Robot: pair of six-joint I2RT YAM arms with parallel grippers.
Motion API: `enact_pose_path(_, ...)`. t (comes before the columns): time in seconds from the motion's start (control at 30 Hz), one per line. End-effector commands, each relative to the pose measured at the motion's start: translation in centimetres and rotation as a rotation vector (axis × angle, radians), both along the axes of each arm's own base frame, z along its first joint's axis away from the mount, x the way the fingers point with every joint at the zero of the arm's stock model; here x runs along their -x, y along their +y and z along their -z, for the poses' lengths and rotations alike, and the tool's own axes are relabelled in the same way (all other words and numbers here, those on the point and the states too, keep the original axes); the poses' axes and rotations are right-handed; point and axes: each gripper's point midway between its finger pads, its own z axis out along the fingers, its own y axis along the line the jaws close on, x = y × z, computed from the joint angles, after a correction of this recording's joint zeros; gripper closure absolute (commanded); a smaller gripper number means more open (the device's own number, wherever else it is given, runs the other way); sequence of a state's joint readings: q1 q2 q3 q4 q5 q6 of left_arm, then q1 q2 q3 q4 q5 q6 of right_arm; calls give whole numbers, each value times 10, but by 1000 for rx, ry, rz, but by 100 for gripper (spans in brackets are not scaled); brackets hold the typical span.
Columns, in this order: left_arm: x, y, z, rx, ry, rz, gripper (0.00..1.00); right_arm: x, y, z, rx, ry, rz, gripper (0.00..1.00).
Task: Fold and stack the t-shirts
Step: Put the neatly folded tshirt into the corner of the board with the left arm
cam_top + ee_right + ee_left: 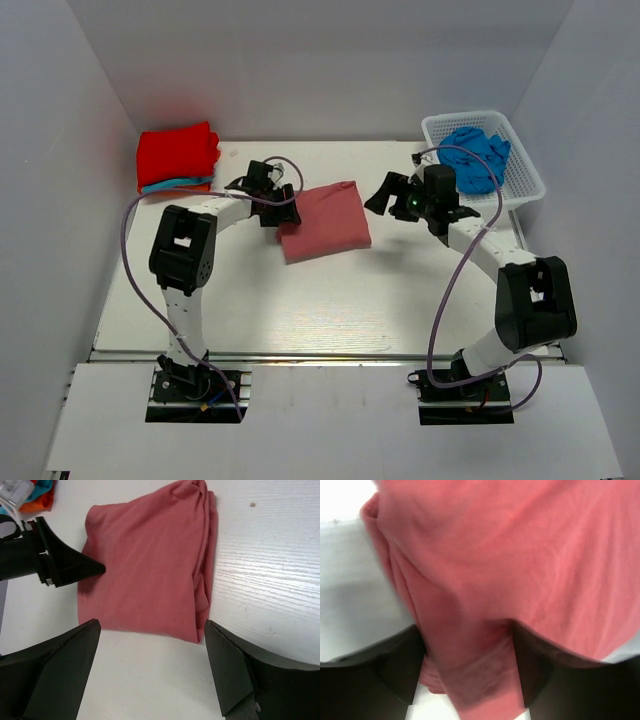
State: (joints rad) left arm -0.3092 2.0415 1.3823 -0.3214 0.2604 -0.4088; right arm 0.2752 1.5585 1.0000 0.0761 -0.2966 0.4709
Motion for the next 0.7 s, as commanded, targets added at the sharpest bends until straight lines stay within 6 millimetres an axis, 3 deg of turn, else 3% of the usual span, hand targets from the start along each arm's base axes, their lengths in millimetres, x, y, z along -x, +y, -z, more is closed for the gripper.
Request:
enact_pose_path(0.0,27,0,54,-143,125,20,33,0,-9,-15,17,-56,25,10)
enact_pose_path(0.07,27,3,66,-220,142,6,42,3,-12,-14,25,-59,36,10)
enact_pose_path(0.13,31,2,72,-293,163,8,46,7,-16,-10,35,-57,54,10)
enact_pose_path(0.2,36,10,90,-387,199,-2,50,8,-20,-9,38,-61,76,10)
enact_pose_path(0.3,48,10,108,-455,259,19,79,20,-29,4,52,-42,112,10)
enact_pose_path(0.33,44,9,105,-451,250,18,99,21,-31,-5,45,-73,120,10)
enact_pose_path(0.4,46,11,106,-463,256,15,100,27,-34,2,54,-63,132,10)
enact_pose_path(0.53,25,10,65,-461,124,36,100,32,-46,-3,88,-86,164,10)
enact_pose_path(0.67,-11,11,-12,-408,-91,79,100,40,-51,-11,85,-124,184,10)
